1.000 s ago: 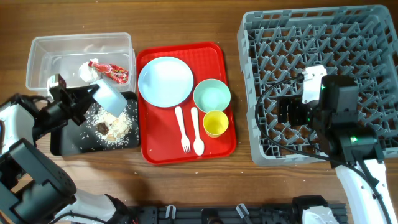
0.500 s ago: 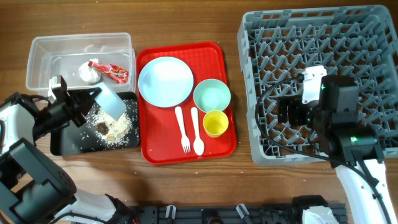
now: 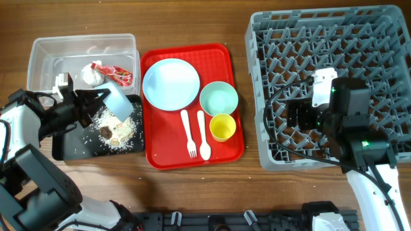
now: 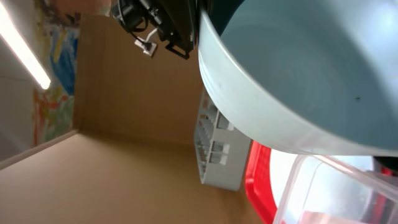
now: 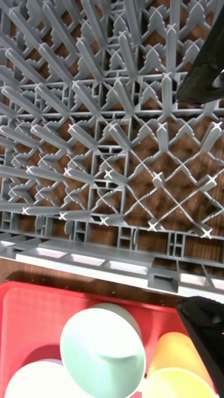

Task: Sort waste into correct bins and load items into the dishwasher rack
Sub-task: 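Set the emptied blue bowl back onto the white plate, then grasp the yellow cup with the left gripper and pass to right gripper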

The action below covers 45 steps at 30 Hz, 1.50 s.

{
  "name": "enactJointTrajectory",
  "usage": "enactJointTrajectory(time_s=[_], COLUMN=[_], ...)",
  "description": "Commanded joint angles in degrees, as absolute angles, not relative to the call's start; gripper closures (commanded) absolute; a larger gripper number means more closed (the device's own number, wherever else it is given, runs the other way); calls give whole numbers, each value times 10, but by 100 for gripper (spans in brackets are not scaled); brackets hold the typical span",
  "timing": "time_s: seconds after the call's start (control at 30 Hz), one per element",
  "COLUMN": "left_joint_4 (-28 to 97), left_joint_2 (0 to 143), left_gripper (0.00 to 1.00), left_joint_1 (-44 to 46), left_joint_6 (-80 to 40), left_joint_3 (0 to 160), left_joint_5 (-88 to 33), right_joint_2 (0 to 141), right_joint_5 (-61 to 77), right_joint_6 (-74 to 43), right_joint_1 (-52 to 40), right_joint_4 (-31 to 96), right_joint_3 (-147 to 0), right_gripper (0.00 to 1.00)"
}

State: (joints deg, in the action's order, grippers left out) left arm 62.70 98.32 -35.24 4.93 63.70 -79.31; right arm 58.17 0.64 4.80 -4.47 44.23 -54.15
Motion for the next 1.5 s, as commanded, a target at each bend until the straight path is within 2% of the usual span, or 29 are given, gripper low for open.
enactJointTrajectory(time_s=[0.0,0.03,0.07,0.1,0.17,0.33,0.47,0.53,0.63,0.73,0.9,0.97,1.0,1.07,1.1,1.17,1.3,1.4,1.47], left_joint_4=[585,582,574,573,575,562,514,434,354,289,248,249,248,253,262,306,410,431,432], left_joint_2=[967,967,967,967,967,922,878,871,887,938,1025,1041,1042,1036,1028,988,926,936,960], left_gripper=[96,96,96,96,96,96,96,96,96,96,95,85,85,57,54,51,50,49,51], left_joint_1=[-356,-358,-358,-357,-350,-254,-136,-25,88,162,188,195,198,203,203,204,227,276,316], left_joint_6=[-29,-84,-90,-61,-33,-3,-44,-100,-114,-114,-114,-114,-114,-114,-114,-114,-114,-114,-114], left_joint_3=[637,637,637,637,637,640,679,692,692,692,692,692,692,692,693,698,698,685,681], left_joint_5=[-790,-795,-836,-881,-884,-775,-576,-373,-164,-58,-53,-53,-53,-69,-75,-93,-232,-229,-184], right_joint_2=[583,583,583,583,583,583,583,583,583,583,583,583,583,583,583,583,583,583,583], right_joint_5=[16,16,16,16,16,16,16,16,16,16,16,15,15,15,15,15,15,16,16], right_joint_6=[43,43,43,43,42,41,41,41,40,40,41,41,40,41,41,41,41,39,39], right_joint_1=[-46,-46,-46,-46,-46,-46,-46,-46,-46,-46,-46,-46,-46,-46,-46,-46,-46,-46,-46], right_joint_4=[442,442,442,442,442,442,441,442,442,442,442,442,442,442,442,442,442,442,442], right_joint_3=[-556,-556,-556,-556,-556,-556,-556,-556,-556,-556,-556,-556,-556,-556,-556,-556,-556,-556,-556], right_gripper=[0,0,0,0,0,0,0,0,0,0,0,0,0,0,0,0,0,0,0])
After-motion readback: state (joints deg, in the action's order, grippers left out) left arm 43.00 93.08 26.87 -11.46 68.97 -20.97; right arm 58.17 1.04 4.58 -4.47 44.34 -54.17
